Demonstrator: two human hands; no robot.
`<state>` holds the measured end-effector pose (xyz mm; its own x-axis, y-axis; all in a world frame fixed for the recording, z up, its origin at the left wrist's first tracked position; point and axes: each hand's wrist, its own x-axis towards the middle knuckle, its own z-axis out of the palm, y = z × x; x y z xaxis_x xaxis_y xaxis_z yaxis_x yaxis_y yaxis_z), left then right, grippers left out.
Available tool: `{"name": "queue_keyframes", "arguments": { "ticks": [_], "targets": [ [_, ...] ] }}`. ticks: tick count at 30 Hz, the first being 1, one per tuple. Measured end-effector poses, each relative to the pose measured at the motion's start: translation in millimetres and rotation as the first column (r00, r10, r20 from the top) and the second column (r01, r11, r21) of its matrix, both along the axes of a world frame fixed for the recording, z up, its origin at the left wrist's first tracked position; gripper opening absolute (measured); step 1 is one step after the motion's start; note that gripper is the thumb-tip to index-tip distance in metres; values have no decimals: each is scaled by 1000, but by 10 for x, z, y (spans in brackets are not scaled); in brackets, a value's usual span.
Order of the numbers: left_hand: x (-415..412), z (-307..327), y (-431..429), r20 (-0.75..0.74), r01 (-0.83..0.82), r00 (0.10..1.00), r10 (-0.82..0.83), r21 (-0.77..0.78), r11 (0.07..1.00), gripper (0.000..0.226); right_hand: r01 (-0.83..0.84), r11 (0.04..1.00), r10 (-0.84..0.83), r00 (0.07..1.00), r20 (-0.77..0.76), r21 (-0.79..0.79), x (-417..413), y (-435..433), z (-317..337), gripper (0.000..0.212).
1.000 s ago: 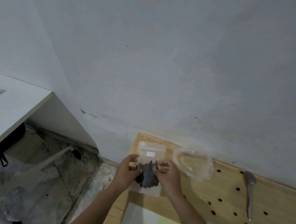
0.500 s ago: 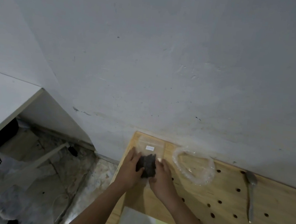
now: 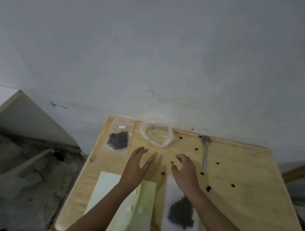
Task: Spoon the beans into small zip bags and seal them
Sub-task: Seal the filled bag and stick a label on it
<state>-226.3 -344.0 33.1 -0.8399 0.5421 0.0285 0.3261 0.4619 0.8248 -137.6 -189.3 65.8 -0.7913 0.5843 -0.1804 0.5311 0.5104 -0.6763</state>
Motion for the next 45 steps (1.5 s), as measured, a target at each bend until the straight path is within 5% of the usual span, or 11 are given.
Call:
{"name": "queue_keyframes", "arguments": {
  "ticks": [12,24,29,36,45],
  "targets": [
    [1417,-319,365,274,92,960,-51,-137,986,56,65,995,-51,981,189,-72,1241,172,-382,45],
    [1601,-349,437,221,-14,975,37,-103,995,63,161,981,-159,987,21,-111,1291,66,-365,40],
    [1312,-41,221,340,-209,927,155,127,970,37,83,980,-98,992,-76,-182,993,8,-214,37],
    [815,169,-439,475,-371,848,235,214,904,28,-199,922,150,974,-168,-332,461,-407,-108,15],
    [566,13,-1267,479,-680,699,531,212,702,32,-233,936,276,951,138,-265,89,-771,-535,13]
  ]
}}
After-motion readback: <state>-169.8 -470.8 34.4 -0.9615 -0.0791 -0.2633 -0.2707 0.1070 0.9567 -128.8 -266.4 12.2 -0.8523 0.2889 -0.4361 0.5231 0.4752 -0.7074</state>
